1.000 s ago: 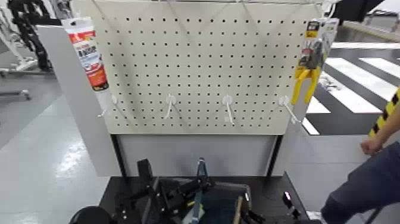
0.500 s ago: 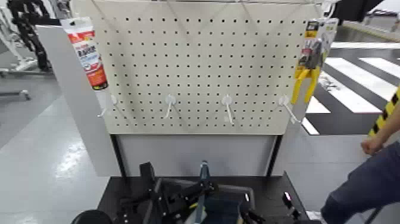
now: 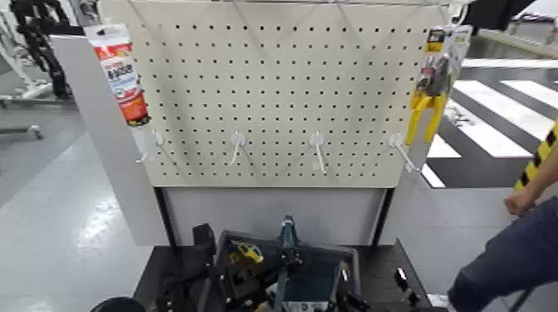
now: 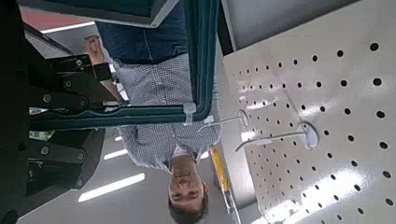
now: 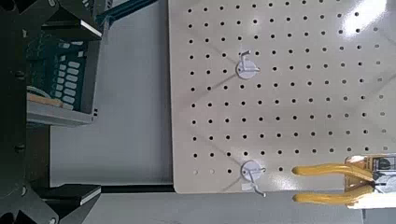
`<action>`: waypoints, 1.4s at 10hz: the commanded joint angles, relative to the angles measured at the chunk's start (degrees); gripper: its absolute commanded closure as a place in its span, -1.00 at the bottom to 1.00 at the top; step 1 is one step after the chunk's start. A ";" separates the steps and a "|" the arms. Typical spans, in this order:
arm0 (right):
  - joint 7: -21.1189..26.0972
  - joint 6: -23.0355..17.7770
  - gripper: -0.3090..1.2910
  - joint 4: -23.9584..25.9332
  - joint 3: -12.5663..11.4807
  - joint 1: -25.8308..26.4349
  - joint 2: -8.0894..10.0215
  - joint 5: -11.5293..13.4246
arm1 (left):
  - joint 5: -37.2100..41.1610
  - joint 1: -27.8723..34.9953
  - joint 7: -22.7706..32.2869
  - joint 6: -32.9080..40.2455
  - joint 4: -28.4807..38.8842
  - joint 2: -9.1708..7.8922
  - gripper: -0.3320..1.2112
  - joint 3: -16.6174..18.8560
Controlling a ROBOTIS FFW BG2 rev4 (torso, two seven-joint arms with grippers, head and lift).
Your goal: Grasp the handle of the crate.
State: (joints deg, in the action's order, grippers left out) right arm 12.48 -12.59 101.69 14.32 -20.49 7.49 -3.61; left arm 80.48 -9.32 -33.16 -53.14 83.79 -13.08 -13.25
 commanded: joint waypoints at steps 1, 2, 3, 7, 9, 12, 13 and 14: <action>0.09 -0.41 -0.43 0.00 -0.08 -0.07 -0.11 0.62 | 2.75 3.08 2.31 -0.04 2.52 0.95 0.97 1.65; 0.18 -0.41 -0.43 0.09 -0.08 -0.07 -0.11 0.71 | 3.81 4.05 3.01 -0.04 3.31 1.22 0.97 2.09; 0.27 -0.50 -0.43 0.09 -0.08 -0.16 -0.11 0.88 | 5.57 4.84 3.89 -0.83 4.28 1.30 0.97 2.35; 0.27 -0.68 -0.43 0.00 0.01 -0.07 -0.11 1.14 | 13.65 6.42 7.32 -4.69 6.03 -0.28 0.97 1.30; 0.27 -0.68 -0.43 -0.09 0.01 -0.07 -0.11 1.23 | 16.82 6.33 8.46 -6.54 6.56 -1.24 0.97 0.07; 0.27 -0.77 -0.43 -0.17 0.01 -0.07 -0.11 1.23 | 17.96 6.16 8.99 -7.07 7.18 -1.77 0.97 -0.29; 0.27 -0.77 -0.43 -0.17 0.01 -0.07 -0.11 1.23 | 18.05 6.16 8.99 -7.07 7.18 -1.77 0.97 -0.29; 0.35 -0.59 -0.43 -0.09 0.09 0.02 -0.11 1.14 | 18.05 6.07 8.99 -7.07 7.18 -1.77 0.97 -0.29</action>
State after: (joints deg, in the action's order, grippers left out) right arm 12.82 -13.30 101.55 14.37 -20.55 7.38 -2.37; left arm 98.51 -3.19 -24.16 -60.20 90.96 -14.86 -13.54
